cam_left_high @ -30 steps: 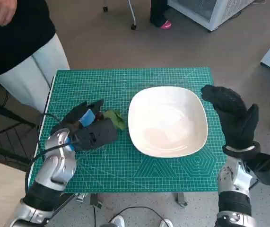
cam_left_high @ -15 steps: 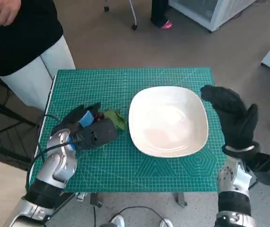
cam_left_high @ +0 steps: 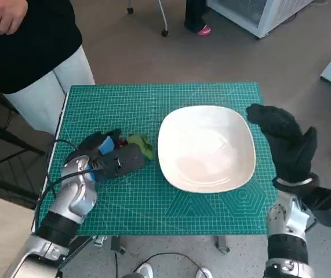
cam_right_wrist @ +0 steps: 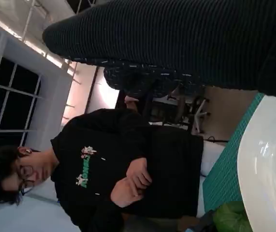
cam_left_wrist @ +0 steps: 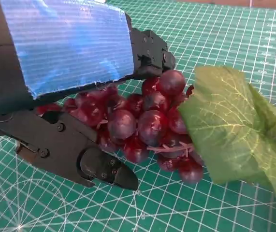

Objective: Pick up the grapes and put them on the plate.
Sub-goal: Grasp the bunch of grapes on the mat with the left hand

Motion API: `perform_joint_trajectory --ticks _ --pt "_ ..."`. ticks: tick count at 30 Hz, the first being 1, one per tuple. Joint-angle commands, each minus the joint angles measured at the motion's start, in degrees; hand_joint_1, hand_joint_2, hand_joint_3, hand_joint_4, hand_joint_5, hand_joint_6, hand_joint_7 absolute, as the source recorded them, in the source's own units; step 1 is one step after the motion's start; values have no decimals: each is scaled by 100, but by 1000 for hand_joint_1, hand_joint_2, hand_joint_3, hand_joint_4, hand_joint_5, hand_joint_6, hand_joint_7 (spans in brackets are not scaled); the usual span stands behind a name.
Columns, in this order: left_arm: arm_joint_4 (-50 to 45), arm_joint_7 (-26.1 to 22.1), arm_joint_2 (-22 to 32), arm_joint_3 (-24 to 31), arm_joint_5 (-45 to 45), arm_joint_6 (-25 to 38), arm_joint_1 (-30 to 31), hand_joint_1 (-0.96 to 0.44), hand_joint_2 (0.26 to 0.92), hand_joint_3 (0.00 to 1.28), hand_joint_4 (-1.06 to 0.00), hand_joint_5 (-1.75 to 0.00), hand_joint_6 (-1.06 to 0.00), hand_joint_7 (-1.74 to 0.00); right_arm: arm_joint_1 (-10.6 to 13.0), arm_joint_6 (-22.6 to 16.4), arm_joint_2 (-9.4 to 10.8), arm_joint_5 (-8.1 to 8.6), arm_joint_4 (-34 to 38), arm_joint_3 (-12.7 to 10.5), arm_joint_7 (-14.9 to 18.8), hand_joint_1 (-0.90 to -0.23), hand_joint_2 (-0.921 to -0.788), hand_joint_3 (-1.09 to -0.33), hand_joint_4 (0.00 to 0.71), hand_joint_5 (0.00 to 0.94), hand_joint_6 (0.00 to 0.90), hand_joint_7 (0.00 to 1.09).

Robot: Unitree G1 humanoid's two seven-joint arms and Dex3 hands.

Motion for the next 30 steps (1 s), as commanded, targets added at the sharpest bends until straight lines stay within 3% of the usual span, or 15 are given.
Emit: perform_joint_trajectory --ticks 1,15,30 --pt "404 45 -55 -105 -70 -201 -207 -445 805 0 -54 0 -222 0 88 71 -50 -5 53 -3 50 -377 -921 -521 558 2 509 5" --pt "1300 213 -153 -292 -170 -684 -567 -437 805 0 -57 -2 -233 -4 83 100 -53 -9 49 1 47 -380 -921 -520 558 1 508 4" --pt "2305 726 -384 -353 -231 -1238 -833 -441 801 0 -102 -11 -261 -13 102 118 -65 -10 7 21 60 -383 -921 -518 558 1 509 3"
